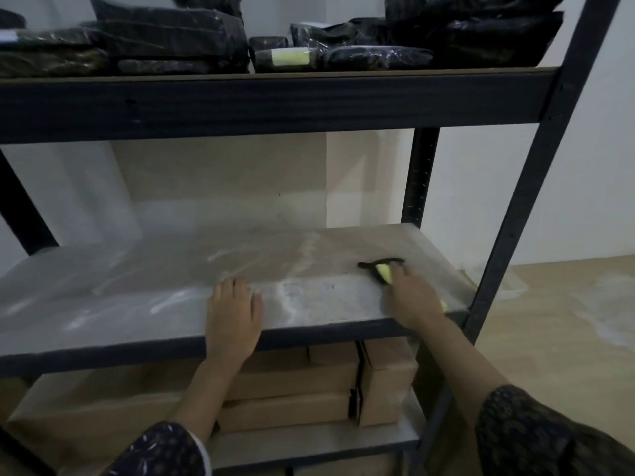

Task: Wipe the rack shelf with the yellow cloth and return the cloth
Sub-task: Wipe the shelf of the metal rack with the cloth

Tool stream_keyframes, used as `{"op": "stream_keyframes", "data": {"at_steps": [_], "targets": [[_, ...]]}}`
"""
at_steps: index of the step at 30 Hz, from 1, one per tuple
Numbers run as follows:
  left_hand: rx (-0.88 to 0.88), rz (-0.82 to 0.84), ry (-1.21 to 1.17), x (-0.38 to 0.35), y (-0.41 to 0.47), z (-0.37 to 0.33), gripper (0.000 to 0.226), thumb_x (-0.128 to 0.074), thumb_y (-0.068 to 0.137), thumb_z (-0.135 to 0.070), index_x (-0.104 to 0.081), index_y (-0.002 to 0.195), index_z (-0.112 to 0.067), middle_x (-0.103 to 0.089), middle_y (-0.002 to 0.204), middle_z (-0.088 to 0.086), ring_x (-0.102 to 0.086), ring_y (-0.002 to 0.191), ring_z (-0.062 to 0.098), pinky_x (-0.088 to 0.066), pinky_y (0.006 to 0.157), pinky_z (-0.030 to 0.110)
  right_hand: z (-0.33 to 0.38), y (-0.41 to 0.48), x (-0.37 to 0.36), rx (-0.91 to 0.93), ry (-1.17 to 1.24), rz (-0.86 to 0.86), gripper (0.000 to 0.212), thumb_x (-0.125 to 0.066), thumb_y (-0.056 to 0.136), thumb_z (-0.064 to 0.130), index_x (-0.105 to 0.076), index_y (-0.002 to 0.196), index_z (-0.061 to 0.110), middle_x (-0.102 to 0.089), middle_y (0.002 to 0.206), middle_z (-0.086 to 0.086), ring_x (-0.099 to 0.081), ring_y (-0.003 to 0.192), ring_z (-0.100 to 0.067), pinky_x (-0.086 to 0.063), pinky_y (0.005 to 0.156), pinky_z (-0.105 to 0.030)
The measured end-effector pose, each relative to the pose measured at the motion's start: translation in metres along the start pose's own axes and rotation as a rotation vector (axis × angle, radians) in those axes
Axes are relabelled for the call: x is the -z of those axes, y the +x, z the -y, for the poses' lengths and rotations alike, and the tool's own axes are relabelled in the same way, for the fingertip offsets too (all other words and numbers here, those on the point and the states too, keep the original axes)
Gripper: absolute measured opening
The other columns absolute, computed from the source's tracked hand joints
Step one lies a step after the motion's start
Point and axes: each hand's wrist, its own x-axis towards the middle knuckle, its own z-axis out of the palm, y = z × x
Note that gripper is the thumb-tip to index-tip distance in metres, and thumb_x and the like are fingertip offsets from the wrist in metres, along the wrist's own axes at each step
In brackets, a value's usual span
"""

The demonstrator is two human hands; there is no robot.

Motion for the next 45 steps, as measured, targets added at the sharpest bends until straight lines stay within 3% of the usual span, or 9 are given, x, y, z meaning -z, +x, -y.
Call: {"op": "stream_keyframes", "data": {"at_steps": [6,10,13,22,25,29,40,43,45], "targets": [[0.035,0.008,-0.011,-0.004,-0.003,-0.001,0.042,-0.038,0.098,-0.035,-0.057,0.112,-0.001,-0.058,0.11,0.016,-0.053,0.104,0.03,-0.048,0.089,0.041,0.038,-0.045,-0.008,0.384,0.287,0.028,0.042,-0.048,0.096,0.013,-0.045,0.138,0.017,-0.054,0.135,-0.005,-0.054,0.118,-0.024,-0.043,0.098,-0.032],[0.016,0.057,0.096,-0.008,-0.002,-0.003,0.05,-0.034,0.098,-0.041,-0.056,0.114,0.001,-0.058,0.113,0.019,-0.052,0.109,0.035,-0.04,0.103,0.047,-0.009,-0.018,0.01,-0.067,0.196,-0.201,0.027,-0.049,0.095,0.01,-0.052,0.121,0.008,-0.063,0.105,-0.011,-0.062,0.09,-0.026,-0.052,0.076,-0.036],[0.027,0.091,0.148,-0.011,-0.002,-0.001,0.057,-0.025,0.101,-0.044,-0.053,0.119,0.001,-0.056,0.12,0.02,-0.049,0.116,0.035,-0.032,0.111,0.048,-0.017,-0.008,0.007,-0.234,0.033,-0.192,0.028,-0.05,0.091,0.006,-0.049,0.12,0.007,-0.061,0.111,-0.014,-0.061,0.096,-0.029,-0.054,0.082,-0.042],[0.03,0.113,0.161,-0.015,0.0,0.002,0.069,-0.013,0.098,-0.048,-0.054,0.118,0.002,-0.055,0.121,0.022,-0.047,0.118,0.038,-0.028,0.113,0.05,0.08,-0.056,-0.018,0.294,0.346,0.0,0.034,-0.048,0.096,0.016,-0.049,0.13,0.017,-0.062,0.117,-0.006,-0.06,0.098,-0.022,-0.047,0.082,-0.03],[0.024,0.111,0.151,-0.015,0.0,0.003,0.067,-0.014,0.098,-0.047,-0.055,0.118,0.002,-0.055,0.12,0.021,-0.047,0.118,0.039,-0.028,0.113,0.05,0.039,-0.032,0.001,0.035,0.404,-0.125,0.024,-0.052,0.097,0.022,-0.054,0.118,0.01,-0.062,0.09,-0.004,-0.058,0.075,-0.019,-0.048,0.067,-0.03],[0.031,0.118,0.148,-0.015,0.0,0.002,0.067,-0.012,0.098,-0.047,-0.055,0.119,-0.001,-0.056,0.12,0.018,-0.046,0.12,0.036,-0.025,0.115,0.049,-0.008,0.011,0.009,-0.258,0.114,-0.171,0.026,-0.052,0.095,0.02,-0.052,0.114,0.003,-0.063,0.096,-0.014,-0.062,0.084,-0.031,-0.053,0.074,-0.043],[0.032,0.092,0.163,-0.014,-0.002,0.003,0.063,-0.014,0.098,-0.044,-0.056,0.116,-0.001,-0.057,0.114,0.018,-0.05,0.113,0.035,-0.024,0.115,0.049,0.068,-0.019,-0.004,0.345,0.297,0.121,0.03,-0.046,0.099,0.023,-0.05,0.128,0.016,-0.064,0.115,-0.008,-0.061,0.098,-0.025,-0.046,0.08,-0.031],[0.038,0.09,0.163,-0.014,-0.002,0.003,0.063,-0.013,0.098,-0.044,-0.056,0.116,-0.001,-0.057,0.115,0.018,-0.049,0.113,0.035,-0.023,0.116,0.048,0.026,-0.002,0.013,0.138,0.367,-0.027,0.023,-0.051,0.097,0.023,-0.055,0.117,0.013,-0.06,0.079,-0.003,-0.056,0.065,-0.017,-0.042,0.058,-0.023],[0.05,0.095,0.163,-0.014,-0.001,0.002,0.064,-0.013,0.098,-0.043,-0.056,0.116,0.0,-0.057,0.115,0.019,-0.049,0.113,0.036,-0.023,0.116,0.048,-0.003,0.02,0.017,-0.087,0.25,-0.115,0.029,-0.049,0.097,0.025,-0.052,0.119,0.007,-0.06,0.083,-0.009,-0.058,0.071,-0.025,-0.046,0.062,-0.034]]}}
